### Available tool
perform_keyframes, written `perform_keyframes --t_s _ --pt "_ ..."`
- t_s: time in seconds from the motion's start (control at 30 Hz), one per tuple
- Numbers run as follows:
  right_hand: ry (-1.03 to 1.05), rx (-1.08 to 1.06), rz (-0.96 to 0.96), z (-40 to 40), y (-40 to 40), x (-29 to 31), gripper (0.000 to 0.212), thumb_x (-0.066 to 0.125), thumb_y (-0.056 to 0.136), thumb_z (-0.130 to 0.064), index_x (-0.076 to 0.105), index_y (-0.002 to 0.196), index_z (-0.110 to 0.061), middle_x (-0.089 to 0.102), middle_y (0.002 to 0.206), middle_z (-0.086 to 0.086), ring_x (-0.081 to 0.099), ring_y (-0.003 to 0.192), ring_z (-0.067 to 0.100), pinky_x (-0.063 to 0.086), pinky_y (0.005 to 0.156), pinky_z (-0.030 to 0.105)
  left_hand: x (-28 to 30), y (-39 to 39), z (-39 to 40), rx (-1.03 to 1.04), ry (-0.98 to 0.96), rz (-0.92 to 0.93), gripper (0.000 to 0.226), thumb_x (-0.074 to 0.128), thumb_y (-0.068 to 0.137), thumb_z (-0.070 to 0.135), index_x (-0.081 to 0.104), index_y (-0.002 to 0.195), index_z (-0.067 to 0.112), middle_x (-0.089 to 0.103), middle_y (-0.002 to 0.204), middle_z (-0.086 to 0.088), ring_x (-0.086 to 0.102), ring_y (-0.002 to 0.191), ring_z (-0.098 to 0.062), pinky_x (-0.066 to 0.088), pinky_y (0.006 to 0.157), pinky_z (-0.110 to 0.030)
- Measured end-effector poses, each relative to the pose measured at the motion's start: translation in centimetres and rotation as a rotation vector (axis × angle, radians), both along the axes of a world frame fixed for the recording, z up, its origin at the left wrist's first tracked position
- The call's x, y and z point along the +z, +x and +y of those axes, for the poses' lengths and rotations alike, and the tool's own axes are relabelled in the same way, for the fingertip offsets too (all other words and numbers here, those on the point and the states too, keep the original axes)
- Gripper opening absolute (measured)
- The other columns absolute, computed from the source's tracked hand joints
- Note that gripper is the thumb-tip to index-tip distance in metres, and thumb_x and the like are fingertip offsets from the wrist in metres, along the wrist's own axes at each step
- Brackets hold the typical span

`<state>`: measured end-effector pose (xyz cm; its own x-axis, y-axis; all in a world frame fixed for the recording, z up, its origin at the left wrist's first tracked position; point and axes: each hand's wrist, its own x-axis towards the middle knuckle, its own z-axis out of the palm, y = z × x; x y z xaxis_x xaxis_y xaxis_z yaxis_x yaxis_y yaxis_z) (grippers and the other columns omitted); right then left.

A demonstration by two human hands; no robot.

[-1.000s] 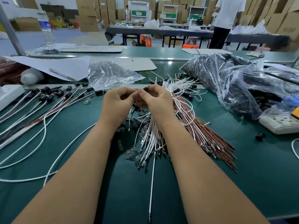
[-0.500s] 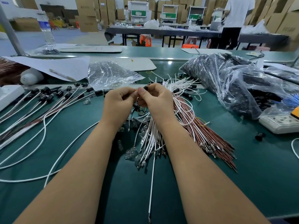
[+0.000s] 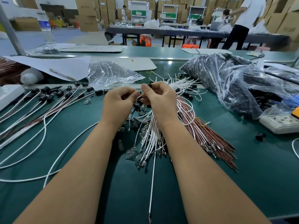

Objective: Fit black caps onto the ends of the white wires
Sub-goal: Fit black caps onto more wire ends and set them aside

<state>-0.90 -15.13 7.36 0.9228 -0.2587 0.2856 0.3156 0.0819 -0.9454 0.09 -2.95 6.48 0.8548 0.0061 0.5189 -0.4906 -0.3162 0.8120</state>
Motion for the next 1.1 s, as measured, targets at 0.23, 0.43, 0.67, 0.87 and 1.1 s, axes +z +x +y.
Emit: perform_keyframes --t_s 0.23,0.43,0.67,0.87,1.1 --pt "-0.01 -0.024 0.002 -0.3 0.1 0.0 0.014 0.072 0.085 -0.015 0.061 0.077 -0.012 0.066 0.069 0.008 0.064 0.055 0.014 0.053 0.055 0.025 0.0 0.0 -0.1 0.015 0.014 0.041 0.008 0.067 0.089 0.014 0.073 0.083 0.015 0.069 0.073 -0.013 0.054 0.063 -0.013 0.046 0.061 -0.025" --pt "0.014 -0.106 -0.046 -0.8 0.3 0.0 0.013 0.069 0.087 -0.011 0.061 0.077 -0.012 0.064 0.066 0.005 0.061 0.05 0.01 0.053 0.058 0.03 0.0 0.2 -0.4 -0.006 0.021 0.081 0.01 0.067 0.09 0.015 0.072 0.084 0.01 0.056 0.058 -0.007 0.039 0.047 -0.005 0.034 0.048 -0.015" --pt "0.071 -0.04 -0.053 -0.3 -0.3 0.8 0.024 0.066 0.089 -0.009 0.055 0.069 -0.015 0.062 0.065 0.004 0.061 0.055 0.011 0.053 0.058 0.023 0.1 0.0 -0.3 0.034 -0.033 -0.023 0.023 0.066 0.09 0.018 0.065 0.073 0.033 0.067 0.072 -0.019 0.052 0.06 -0.016 0.045 0.057 -0.032" --pt "-0.328 -0.037 0.076 -0.6 -0.8 2.8 0.009 0.065 0.091 -0.023 0.061 0.092 -0.015 0.068 0.088 0.009 0.068 0.077 0.023 0.059 0.069 0.036 0.0 0.2 -0.3 0.049 -0.051 -0.038 0.022 0.065 0.09 0.016 0.064 0.078 0.035 0.068 0.073 0.005 0.056 0.062 -0.002 0.047 0.061 -0.022" --pt "-0.632 -0.397 0.192 -9.4 -1.1 4.6 0.021 0.05 0.094 -0.008 0.066 0.108 -0.014 0.067 0.103 0.001 0.058 0.073 0.013 0.053 0.076 0.035 -0.2 0.0 -1.2 0.052 0.147 -0.039 0.008 0.063 0.091 0.015 0.069 0.095 0.012 0.06 0.072 0.009 0.05 0.058 -0.004 0.037 0.053 -0.014"
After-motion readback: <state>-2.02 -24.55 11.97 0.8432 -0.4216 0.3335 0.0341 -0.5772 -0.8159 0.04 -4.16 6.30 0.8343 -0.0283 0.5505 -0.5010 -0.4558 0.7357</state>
